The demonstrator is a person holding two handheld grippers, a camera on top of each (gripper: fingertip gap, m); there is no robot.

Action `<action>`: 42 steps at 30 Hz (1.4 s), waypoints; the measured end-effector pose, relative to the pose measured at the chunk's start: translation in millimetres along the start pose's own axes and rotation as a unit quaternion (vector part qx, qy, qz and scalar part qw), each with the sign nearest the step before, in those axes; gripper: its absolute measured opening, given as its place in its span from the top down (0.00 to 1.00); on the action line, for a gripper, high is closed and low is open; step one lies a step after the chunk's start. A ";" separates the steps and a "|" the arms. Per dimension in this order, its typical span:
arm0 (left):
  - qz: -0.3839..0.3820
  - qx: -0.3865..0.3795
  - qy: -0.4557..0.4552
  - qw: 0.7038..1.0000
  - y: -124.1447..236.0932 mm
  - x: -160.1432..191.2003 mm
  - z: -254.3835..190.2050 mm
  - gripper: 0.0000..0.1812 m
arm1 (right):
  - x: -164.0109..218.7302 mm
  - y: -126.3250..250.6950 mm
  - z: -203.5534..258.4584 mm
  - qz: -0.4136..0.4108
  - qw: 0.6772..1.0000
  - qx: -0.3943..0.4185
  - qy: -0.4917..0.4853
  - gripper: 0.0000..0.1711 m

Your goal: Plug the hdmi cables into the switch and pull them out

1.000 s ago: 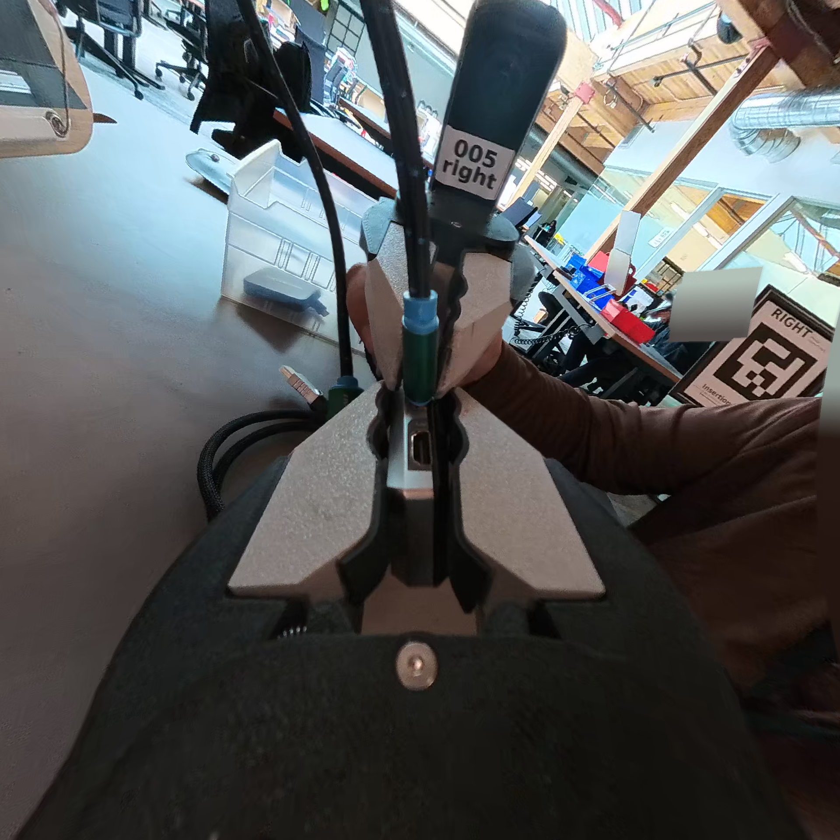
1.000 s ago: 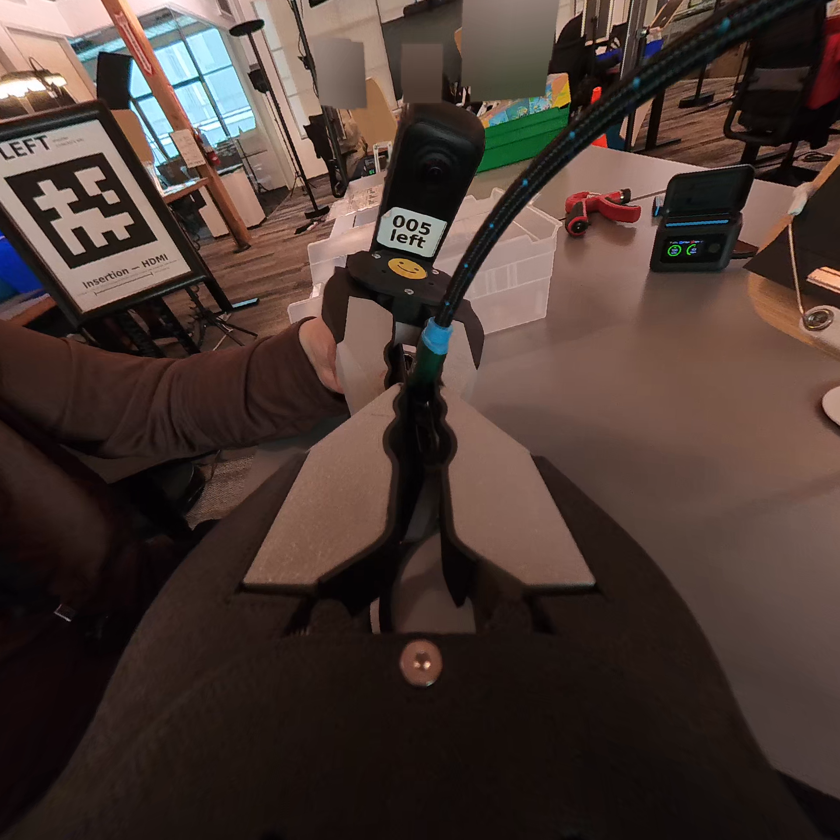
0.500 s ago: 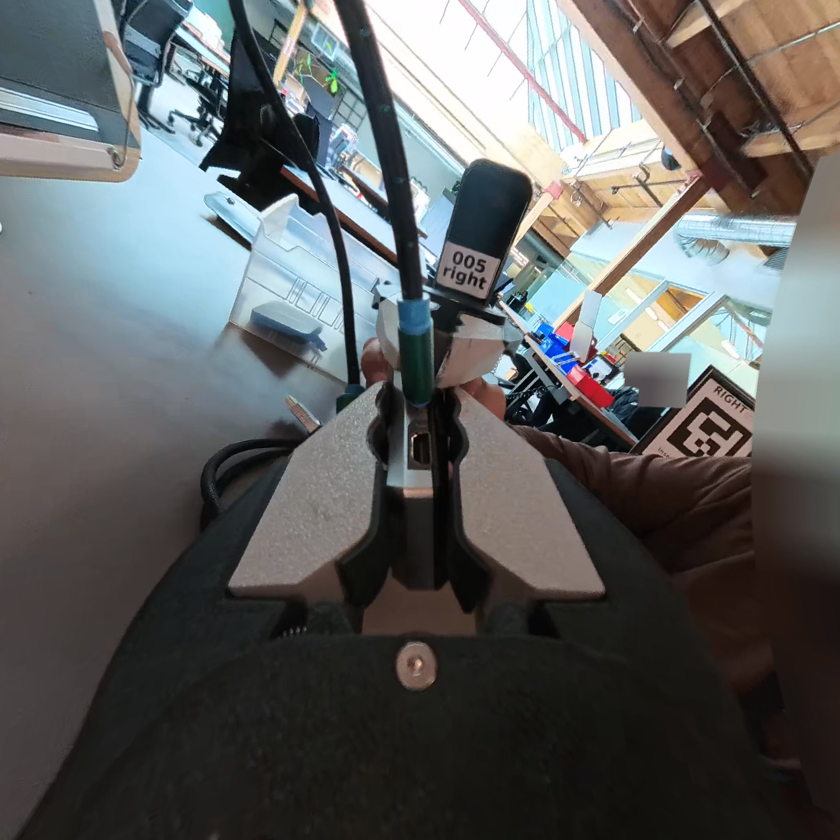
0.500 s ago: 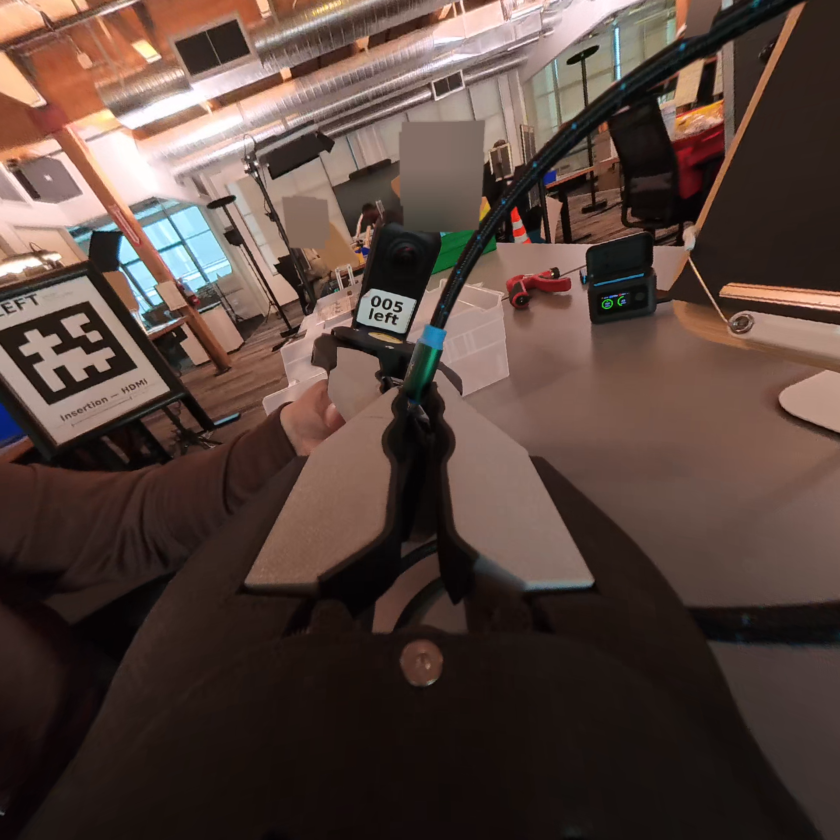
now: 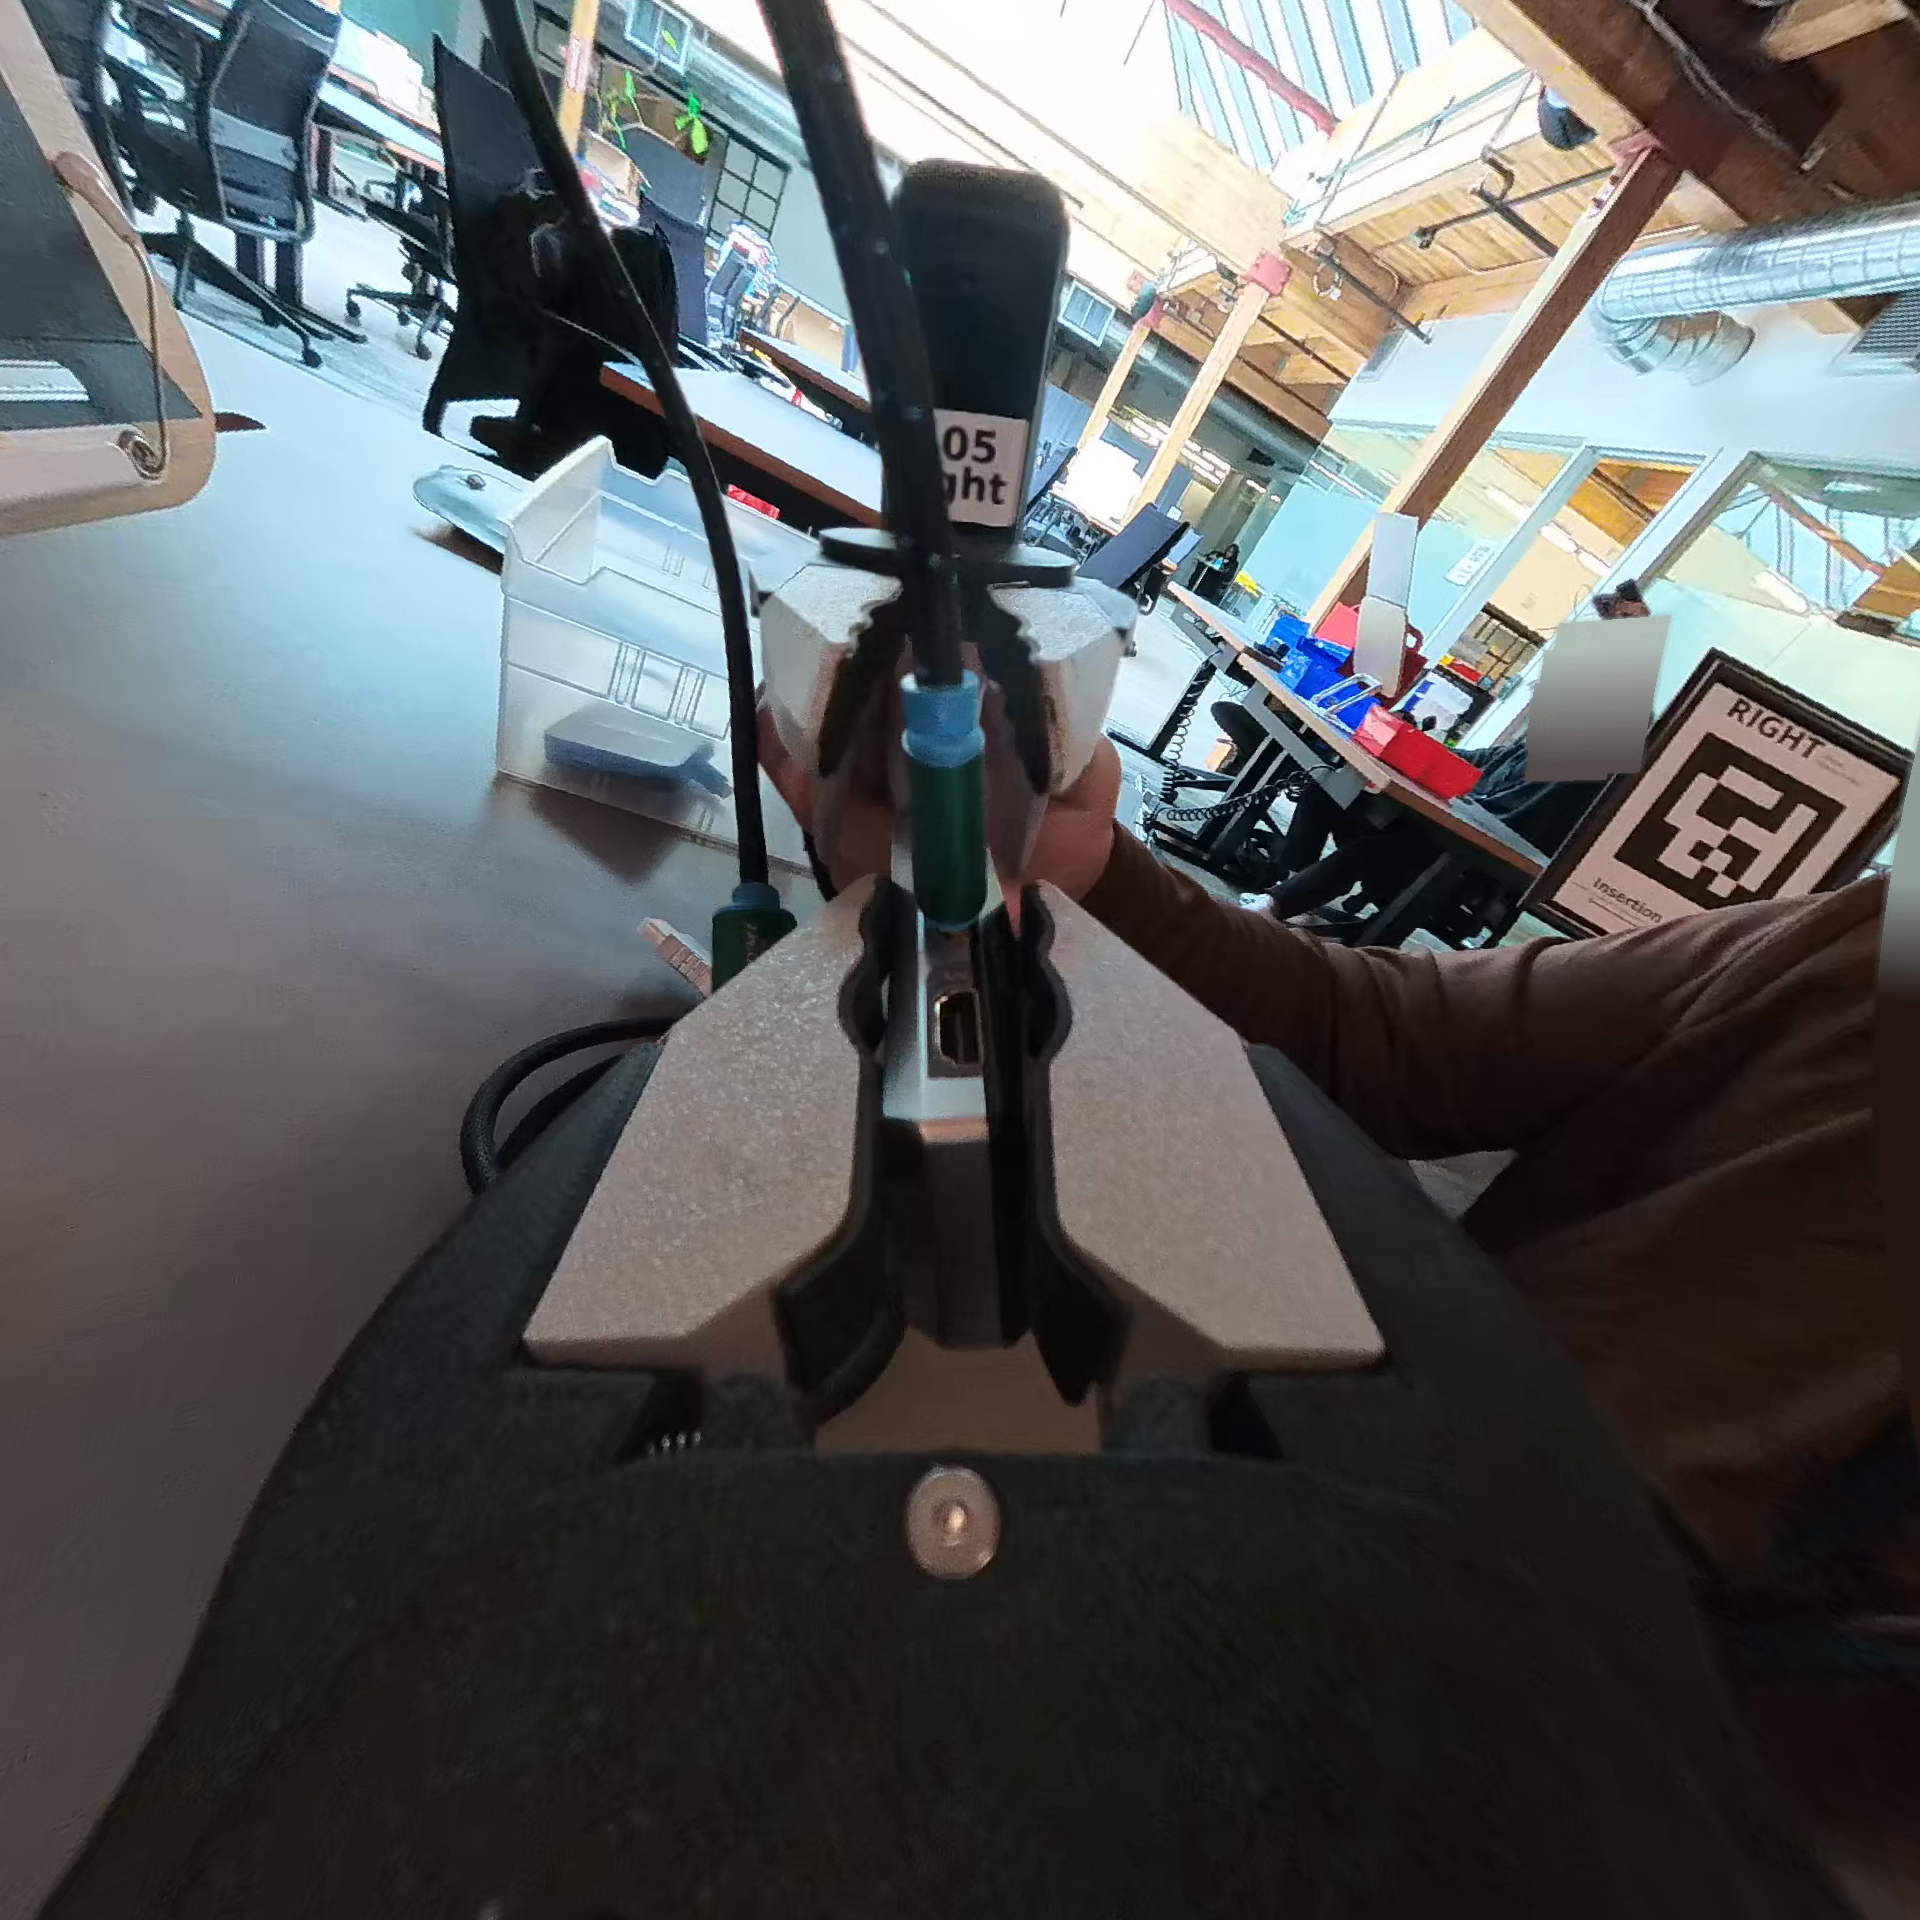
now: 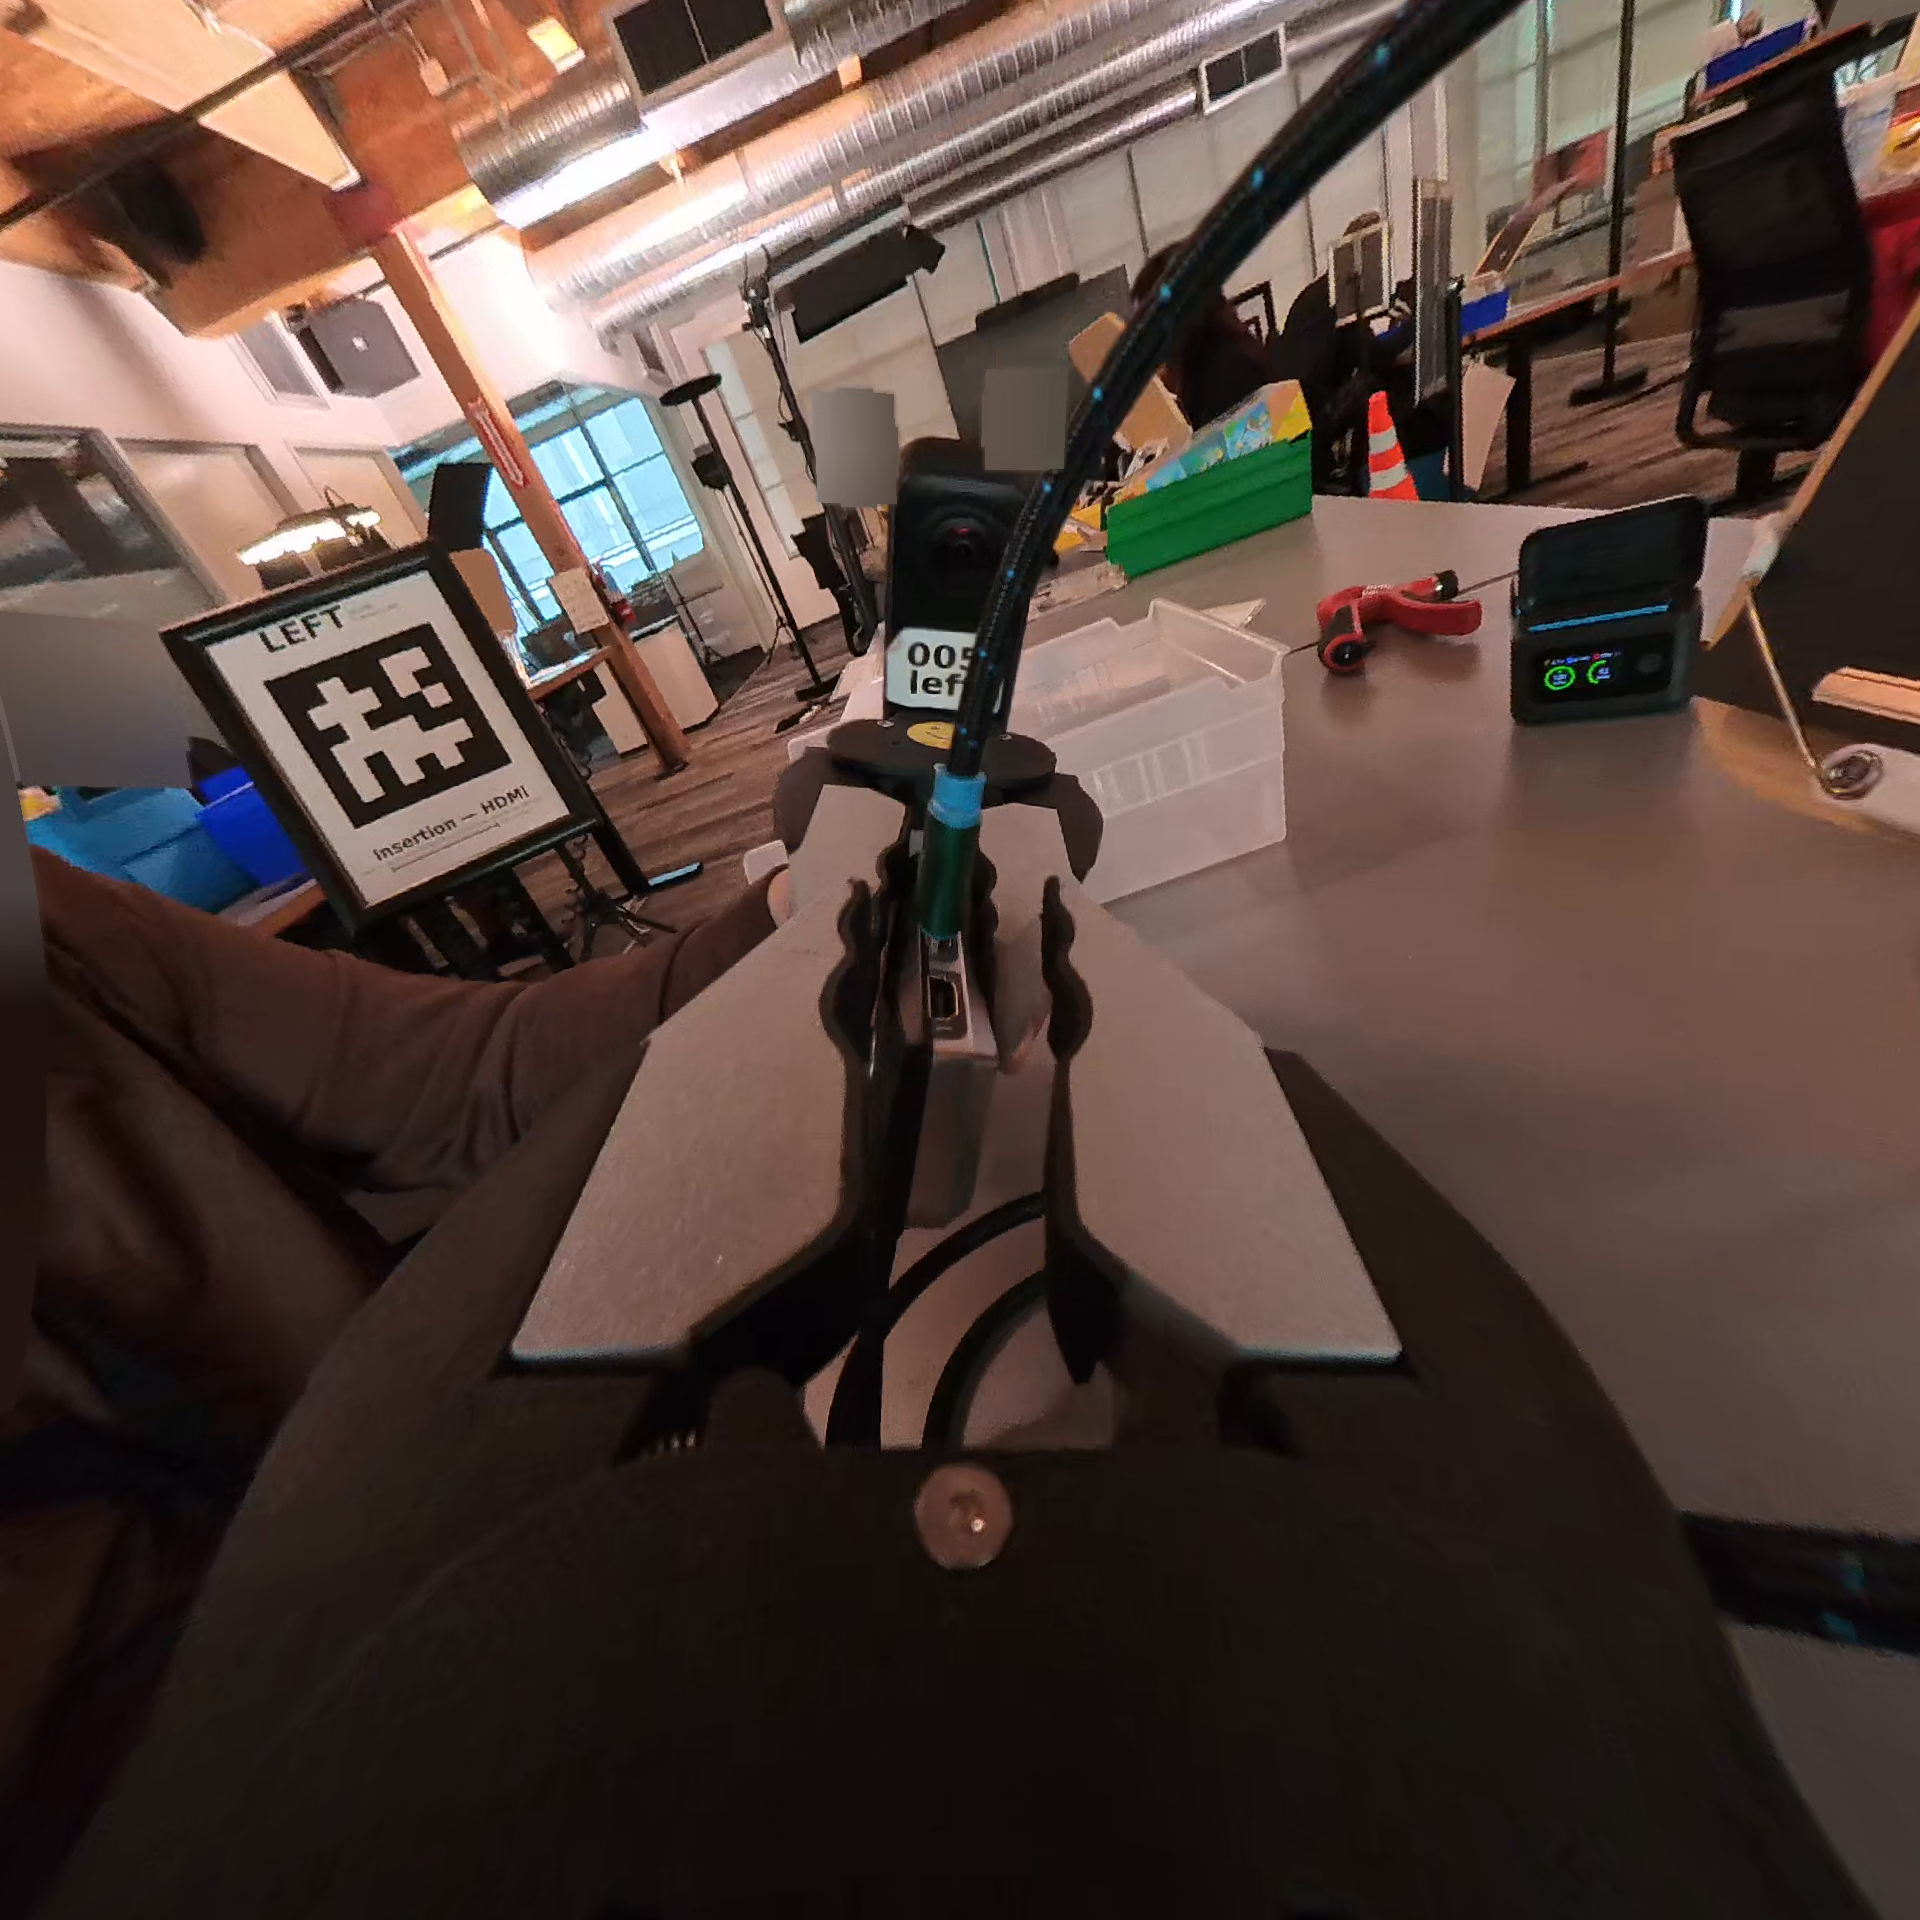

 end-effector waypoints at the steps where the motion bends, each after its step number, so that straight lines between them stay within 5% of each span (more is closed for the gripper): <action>1: 0.002 -0.001 -0.004 1.000 -0.7 0.2 -0.8 0.88 | 0.5 -2.4 0.4 0.006 1.000 0.004 0.003 0.83; 6: 0.009 -0.012 -0.016 1.000 -6.1 1.9 -4.0 0.88 | 7.4 -19.2 2.2 0.038 0.999 0.004 0.013 0.95; 30: -0.020 0.003 -0.025 0.999 -6.2 2.0 -5.8 0.89 | -0.2 -7.1 4.1 -0.030 0.999 -0.023 0.006 0.95; 42: -0.018 -0.014 -0.027 0.999 -5.2 0.5 -4.7 0.89 | -2.4 -3.7 7.4 0.010 0.999 0.010 0.043 0.95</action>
Point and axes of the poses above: each gripper's, where its closed fingertips meet, y back along the fingers, x out of its underside, z = x × y across the jaws, the point moved 10 cm from there along y, back along the fingers, and after that the axes turned 12 degrees about -x, right-handed, at the moved point
